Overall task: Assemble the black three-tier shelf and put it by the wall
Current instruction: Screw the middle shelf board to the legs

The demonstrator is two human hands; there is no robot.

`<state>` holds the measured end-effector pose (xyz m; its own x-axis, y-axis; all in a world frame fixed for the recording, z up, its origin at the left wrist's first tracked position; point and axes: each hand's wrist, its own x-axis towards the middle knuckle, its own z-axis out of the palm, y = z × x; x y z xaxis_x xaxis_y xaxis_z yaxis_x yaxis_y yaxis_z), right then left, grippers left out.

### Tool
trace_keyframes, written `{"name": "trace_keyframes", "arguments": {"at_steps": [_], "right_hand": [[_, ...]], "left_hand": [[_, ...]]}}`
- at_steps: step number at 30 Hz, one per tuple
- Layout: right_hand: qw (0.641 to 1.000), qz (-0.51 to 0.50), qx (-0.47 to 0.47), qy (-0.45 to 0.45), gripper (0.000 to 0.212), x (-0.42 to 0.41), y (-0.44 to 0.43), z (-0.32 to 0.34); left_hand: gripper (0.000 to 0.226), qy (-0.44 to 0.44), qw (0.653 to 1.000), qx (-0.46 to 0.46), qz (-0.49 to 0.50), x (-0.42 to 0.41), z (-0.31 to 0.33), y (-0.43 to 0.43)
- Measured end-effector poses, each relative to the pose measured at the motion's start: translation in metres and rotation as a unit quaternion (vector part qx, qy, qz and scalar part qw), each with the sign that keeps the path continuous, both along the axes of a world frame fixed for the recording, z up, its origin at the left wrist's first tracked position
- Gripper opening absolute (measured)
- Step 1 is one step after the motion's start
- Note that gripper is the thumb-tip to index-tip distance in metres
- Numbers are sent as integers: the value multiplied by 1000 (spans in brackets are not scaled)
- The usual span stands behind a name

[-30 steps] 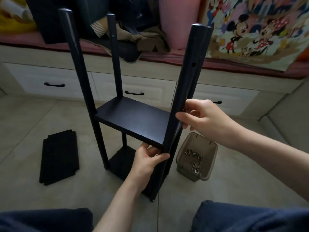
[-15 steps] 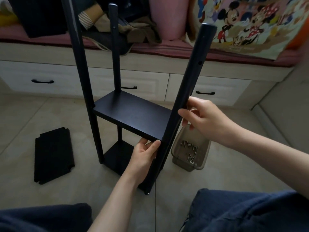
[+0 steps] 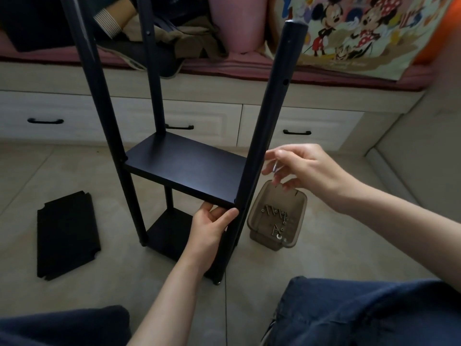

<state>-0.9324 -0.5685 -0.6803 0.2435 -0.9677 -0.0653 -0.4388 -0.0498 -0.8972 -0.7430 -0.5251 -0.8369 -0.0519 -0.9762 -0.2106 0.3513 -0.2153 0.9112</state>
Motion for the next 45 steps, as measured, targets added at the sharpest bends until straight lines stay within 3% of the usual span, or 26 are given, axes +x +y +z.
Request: {"name": "trace_keyframes", "arguments": {"at_steps": [4,10,15,21,29,45], "right_hand": [[996,27,2,87,36,-11,4,-13],[987,20,-3,162,11,-17,8,-40],[964,32,13,265,14,-15,5,-49],[960,105,195,172,20,-1,14,-51],[955,107,188,201,26,14,19,-58],[944,68,289,140,37,19,14,-65]], "left_hand": [[42,18,1000,9,7,-3,-1,-2],[50,26,1000,8,13,-7,-4,-3],[49,15,1000,9,10,-10,-6,-3],[48,10,1000,1,5,-10,-7,-4],[50,-2,1000,1,9,-12,-12,-9],[48,5,1000,10,2,-15,-4,-11]]}}
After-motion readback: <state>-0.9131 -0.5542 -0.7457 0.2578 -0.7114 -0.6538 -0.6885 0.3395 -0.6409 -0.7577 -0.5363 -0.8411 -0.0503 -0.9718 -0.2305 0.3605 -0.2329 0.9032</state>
